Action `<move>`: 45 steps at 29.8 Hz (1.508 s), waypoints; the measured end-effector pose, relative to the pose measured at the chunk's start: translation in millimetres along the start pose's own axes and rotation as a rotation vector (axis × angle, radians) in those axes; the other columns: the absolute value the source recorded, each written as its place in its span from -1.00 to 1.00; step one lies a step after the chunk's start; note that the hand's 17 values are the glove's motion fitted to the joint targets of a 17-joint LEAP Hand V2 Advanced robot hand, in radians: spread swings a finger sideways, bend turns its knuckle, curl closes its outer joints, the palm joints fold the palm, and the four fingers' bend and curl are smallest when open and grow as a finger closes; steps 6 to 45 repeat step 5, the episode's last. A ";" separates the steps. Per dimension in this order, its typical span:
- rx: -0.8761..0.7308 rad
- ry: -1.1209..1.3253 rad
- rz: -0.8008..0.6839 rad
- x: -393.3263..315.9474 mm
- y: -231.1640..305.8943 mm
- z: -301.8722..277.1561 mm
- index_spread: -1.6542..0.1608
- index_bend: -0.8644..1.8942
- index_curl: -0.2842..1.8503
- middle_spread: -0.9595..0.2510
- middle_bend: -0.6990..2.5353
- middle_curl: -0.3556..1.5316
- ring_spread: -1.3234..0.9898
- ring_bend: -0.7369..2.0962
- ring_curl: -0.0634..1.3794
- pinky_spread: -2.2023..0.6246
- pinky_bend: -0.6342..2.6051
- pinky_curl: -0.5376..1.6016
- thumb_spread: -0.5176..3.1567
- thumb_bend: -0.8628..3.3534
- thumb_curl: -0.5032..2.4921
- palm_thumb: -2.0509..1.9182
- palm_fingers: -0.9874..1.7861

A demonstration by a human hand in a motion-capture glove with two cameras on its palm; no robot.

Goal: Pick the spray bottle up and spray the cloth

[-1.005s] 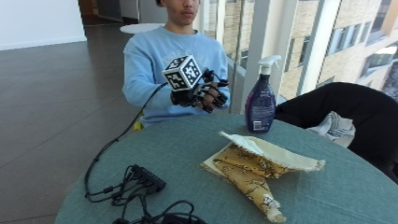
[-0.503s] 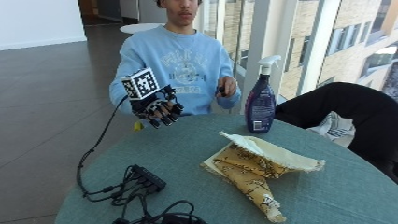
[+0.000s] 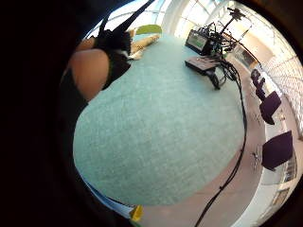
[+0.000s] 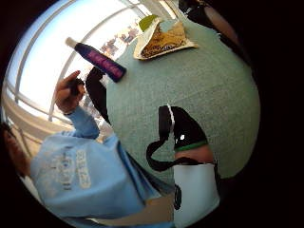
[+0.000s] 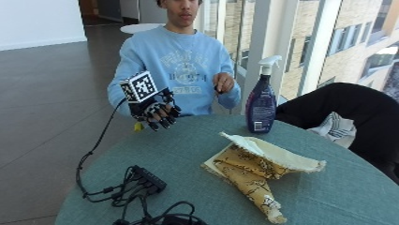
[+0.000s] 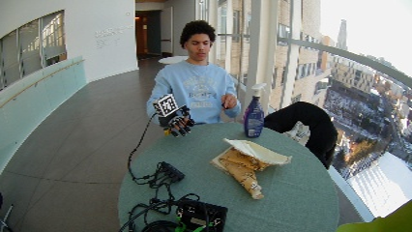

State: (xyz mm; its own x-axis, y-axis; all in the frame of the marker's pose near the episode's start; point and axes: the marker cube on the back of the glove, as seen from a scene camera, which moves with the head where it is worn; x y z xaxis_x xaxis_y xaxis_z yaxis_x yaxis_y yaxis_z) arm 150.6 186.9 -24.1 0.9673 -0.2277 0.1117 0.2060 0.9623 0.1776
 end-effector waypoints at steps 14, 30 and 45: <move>0.010 0.011 -0.001 0.1 0.0 0.6 0.37 -0.29 -0.55 0.42 -0.40 -0.20 0.12 -0.18 -0.47 0.71 -0.39 -0.18 -0.12 -0.60 -0.38 0.39 0.15; 0.010 0.011 -0.001 0.1 0.0 0.6 0.37 -0.29 -0.55 0.42 -0.40 -0.20 0.12 -0.18 -0.47 0.71 -0.39 -0.18 -0.12 -0.60 -0.38 0.39 0.15; 0.010 0.011 -0.001 0.1 0.0 0.6 0.37 -0.29 -0.55 0.42 -0.40 -0.20 0.12 -0.18 -0.47 0.71 -0.39 -0.18 -0.12 -0.60 -0.38 0.39 0.15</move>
